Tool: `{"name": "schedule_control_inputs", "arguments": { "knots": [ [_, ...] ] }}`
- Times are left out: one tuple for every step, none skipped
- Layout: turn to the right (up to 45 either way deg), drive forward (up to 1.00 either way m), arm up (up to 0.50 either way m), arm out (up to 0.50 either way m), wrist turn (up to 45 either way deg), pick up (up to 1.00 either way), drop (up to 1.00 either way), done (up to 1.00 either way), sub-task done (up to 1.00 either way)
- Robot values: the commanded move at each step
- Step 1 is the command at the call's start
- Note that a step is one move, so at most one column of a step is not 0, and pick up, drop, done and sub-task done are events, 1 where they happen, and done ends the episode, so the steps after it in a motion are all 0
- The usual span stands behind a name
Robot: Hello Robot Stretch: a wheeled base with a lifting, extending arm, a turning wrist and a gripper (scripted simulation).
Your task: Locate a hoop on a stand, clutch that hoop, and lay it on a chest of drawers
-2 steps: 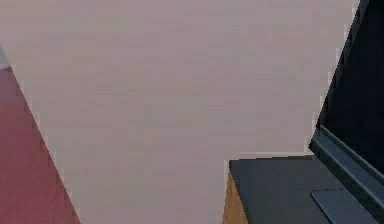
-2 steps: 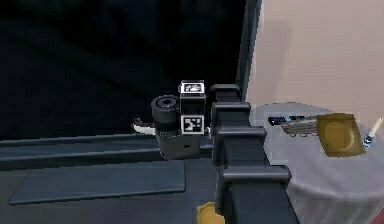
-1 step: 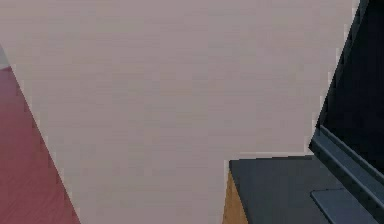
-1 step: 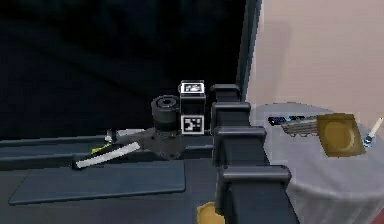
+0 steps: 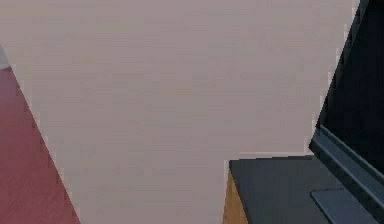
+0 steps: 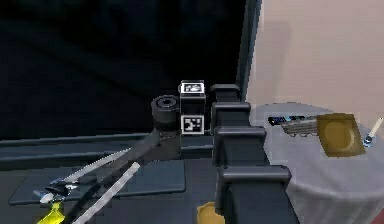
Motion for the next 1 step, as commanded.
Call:
{"name": "schedule_control_inputs", "arguments": {
  "knots": [
    [0.0, 0.0, 0.0, 0.0, -21.0, 0.0, 0.0, 0.0, 0.0]
  ]
}}
